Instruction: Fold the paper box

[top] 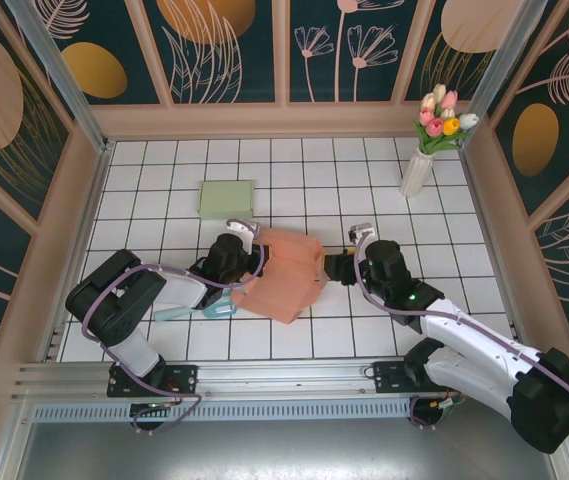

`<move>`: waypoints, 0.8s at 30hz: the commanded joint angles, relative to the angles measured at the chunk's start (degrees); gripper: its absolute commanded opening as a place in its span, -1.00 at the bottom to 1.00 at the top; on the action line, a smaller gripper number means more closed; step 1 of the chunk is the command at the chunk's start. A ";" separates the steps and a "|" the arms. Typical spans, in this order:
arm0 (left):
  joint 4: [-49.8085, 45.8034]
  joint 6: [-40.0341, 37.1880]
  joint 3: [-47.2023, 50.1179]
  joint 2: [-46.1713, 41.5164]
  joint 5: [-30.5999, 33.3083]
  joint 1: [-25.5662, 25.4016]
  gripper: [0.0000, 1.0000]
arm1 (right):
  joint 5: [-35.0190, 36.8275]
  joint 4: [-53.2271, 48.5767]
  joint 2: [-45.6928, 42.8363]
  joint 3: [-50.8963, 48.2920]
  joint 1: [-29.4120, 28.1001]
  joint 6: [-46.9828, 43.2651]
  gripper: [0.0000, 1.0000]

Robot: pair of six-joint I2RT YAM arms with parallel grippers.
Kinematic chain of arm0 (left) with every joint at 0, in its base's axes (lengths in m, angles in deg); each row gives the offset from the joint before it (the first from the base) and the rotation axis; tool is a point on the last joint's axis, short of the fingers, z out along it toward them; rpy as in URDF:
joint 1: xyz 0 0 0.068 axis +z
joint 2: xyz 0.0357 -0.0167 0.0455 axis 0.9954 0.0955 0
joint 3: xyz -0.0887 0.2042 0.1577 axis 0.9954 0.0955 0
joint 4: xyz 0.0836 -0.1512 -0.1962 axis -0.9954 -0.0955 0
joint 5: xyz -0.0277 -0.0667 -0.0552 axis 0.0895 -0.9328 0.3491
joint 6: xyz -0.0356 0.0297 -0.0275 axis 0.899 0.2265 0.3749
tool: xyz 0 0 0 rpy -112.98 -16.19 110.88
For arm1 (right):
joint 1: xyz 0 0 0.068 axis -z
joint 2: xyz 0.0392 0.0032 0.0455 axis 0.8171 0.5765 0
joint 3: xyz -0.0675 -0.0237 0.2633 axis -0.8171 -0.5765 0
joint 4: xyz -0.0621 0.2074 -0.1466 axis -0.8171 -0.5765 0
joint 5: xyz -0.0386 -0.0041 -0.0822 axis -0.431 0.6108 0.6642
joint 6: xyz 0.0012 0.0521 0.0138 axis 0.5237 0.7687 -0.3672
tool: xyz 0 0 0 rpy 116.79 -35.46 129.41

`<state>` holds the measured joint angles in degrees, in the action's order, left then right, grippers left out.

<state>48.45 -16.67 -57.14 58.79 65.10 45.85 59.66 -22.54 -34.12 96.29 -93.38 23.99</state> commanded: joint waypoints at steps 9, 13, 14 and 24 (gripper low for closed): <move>0.22 1.74 -1.69 -0.91 -2.98 0.19 -1.00 | -1.72 3.54 2.25 -0.05 -5.09 -2.68 0.10; -0.80 1.67 -2.03 -0.58 -1.20 0.32 -1.00 | 1.01 1.96 2.17 0.44 -5.87 -2.13 0.13; -1.07 1.57 -2.19 -0.56 -1.01 0.32 -1.00 | 1.52 1.54 1.79 0.40 -5.97 -1.84 0.13; -1.76 1.99 -3.15 -0.69 -1.68 0.32 -1.00 | 1.01 4.68 3.66 -0.36 -7.44 -0.77 0.15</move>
<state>46.79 -15.68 -58.69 58.79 63.87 45.91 60.09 -20.51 -31.74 95.99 -99.79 22.44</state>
